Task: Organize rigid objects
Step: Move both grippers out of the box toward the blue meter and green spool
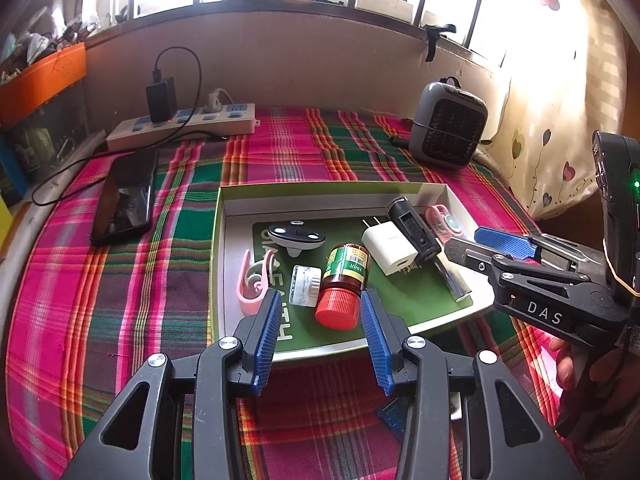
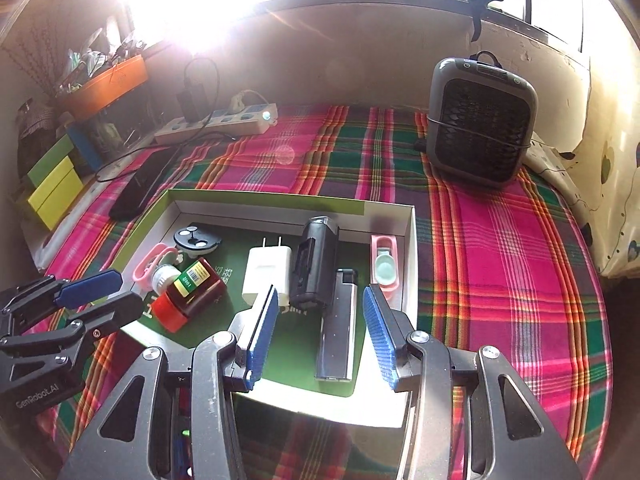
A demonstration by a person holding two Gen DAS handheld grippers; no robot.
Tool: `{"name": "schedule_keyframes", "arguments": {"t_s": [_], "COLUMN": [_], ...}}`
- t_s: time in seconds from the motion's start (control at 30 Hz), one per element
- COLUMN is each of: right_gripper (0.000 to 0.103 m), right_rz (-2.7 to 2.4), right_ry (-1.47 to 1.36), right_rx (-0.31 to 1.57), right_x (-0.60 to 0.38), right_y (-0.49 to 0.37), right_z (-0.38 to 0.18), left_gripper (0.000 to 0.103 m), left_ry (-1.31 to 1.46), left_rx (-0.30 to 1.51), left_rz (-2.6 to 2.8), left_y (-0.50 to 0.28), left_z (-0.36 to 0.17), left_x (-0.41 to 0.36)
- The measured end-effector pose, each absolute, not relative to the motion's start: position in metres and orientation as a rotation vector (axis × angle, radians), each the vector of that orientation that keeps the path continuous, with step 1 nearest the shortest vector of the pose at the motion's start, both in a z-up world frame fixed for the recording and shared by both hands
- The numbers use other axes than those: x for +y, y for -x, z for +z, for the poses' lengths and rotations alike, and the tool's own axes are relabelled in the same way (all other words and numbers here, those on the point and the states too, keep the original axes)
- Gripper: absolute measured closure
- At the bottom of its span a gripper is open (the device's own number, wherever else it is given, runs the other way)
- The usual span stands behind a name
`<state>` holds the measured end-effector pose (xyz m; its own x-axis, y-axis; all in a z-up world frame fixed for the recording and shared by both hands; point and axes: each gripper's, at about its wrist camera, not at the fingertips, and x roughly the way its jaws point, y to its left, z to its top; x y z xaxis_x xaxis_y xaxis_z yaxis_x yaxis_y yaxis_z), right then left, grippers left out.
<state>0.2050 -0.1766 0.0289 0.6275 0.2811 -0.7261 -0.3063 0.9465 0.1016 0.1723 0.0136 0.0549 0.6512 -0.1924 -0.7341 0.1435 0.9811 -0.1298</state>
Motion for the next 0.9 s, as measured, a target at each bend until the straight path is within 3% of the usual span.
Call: {"name": "schedule_keyframes", "arguments": {"t_s": [0.9], "right_gripper": [0.057], "right_rz": [0.322], "right_ry": [-0.003], "right_rx": [0.772], "right_x": [-0.189], "right_y": [-0.142], "right_z": [0.035], "left_gripper": [0.063], "left_ry": [0.026], "left_rx": [0.798], "left_rz": [-0.190], "left_y": [-0.119], "left_z": [0.060], "left_x": [0.010]}}
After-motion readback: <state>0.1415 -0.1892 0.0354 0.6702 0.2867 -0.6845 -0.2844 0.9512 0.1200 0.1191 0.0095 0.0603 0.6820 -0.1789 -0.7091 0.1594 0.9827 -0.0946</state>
